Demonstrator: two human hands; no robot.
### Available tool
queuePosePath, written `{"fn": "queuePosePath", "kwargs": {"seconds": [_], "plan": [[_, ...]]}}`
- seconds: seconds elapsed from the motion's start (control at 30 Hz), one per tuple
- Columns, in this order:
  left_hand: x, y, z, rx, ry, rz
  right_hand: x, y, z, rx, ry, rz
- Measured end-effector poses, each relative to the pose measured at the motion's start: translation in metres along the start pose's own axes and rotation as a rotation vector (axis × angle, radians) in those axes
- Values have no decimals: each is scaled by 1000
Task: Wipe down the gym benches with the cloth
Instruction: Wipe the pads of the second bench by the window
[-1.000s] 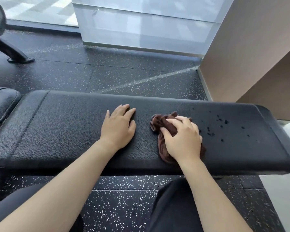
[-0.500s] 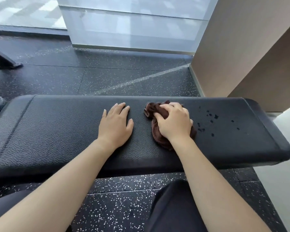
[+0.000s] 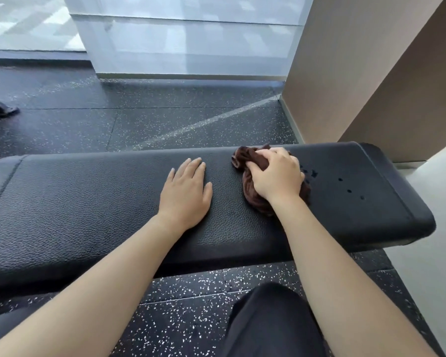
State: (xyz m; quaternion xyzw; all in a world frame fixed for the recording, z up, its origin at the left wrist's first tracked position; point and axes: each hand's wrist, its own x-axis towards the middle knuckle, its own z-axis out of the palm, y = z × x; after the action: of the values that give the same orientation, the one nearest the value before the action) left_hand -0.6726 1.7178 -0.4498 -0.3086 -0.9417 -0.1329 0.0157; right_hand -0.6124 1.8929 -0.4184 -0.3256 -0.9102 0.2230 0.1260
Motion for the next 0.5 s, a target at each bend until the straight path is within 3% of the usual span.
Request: {"fn": "queuePosePath", "kwargs": {"seconds": [0.27, 0.5], "plan": [[-2, 8, 5, -2, 9, 48, -73, 36, -11, 14, 107, -67], [-3, 9, 6, 15, 34, 40, 10, 8, -2, -14, 35, 25]]}}
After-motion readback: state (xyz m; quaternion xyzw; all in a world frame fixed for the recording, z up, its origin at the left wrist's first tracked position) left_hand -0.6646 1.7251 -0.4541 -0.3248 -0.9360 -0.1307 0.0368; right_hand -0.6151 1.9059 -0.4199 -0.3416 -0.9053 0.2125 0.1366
